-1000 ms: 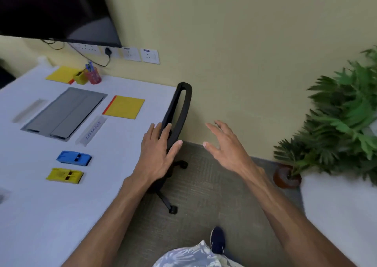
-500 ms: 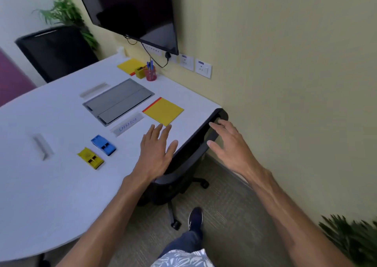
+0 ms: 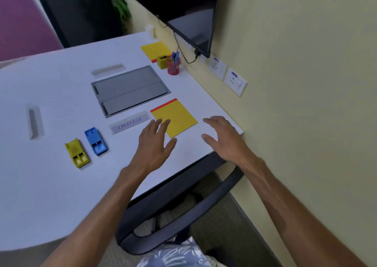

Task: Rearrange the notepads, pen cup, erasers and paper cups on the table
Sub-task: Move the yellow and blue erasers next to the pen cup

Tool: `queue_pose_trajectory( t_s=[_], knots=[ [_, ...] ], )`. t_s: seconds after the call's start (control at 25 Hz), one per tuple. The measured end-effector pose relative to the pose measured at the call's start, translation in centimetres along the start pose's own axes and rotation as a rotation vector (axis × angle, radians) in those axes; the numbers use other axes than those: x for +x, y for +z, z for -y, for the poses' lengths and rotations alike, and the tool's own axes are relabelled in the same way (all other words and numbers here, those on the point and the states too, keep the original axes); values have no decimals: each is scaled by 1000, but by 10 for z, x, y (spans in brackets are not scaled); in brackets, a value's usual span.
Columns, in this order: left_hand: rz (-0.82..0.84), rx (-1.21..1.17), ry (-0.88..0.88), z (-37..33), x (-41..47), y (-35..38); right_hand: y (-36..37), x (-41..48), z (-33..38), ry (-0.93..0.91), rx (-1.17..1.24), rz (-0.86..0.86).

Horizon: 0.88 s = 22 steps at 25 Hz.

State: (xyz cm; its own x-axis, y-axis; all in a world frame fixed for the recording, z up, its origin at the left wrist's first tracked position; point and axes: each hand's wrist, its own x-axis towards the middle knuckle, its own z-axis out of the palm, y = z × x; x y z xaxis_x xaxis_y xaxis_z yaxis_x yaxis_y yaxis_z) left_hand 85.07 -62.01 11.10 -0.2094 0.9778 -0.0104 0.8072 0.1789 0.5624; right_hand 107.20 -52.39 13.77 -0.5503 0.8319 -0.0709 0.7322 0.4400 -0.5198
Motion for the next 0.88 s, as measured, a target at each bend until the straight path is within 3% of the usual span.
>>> queue_pose_trajectory(
  t_s=[0.44,0.64,0.88],
  knots=[
    [26,-61,-273,5,65,30,29,143,-62,-150,74,301],
    [24,-116,-467,-2,91,66,42,190,-106,-156,81,468],
    [28,-159,-597,7,123,105,69,234,-139,-84,69,548]
  ],
)
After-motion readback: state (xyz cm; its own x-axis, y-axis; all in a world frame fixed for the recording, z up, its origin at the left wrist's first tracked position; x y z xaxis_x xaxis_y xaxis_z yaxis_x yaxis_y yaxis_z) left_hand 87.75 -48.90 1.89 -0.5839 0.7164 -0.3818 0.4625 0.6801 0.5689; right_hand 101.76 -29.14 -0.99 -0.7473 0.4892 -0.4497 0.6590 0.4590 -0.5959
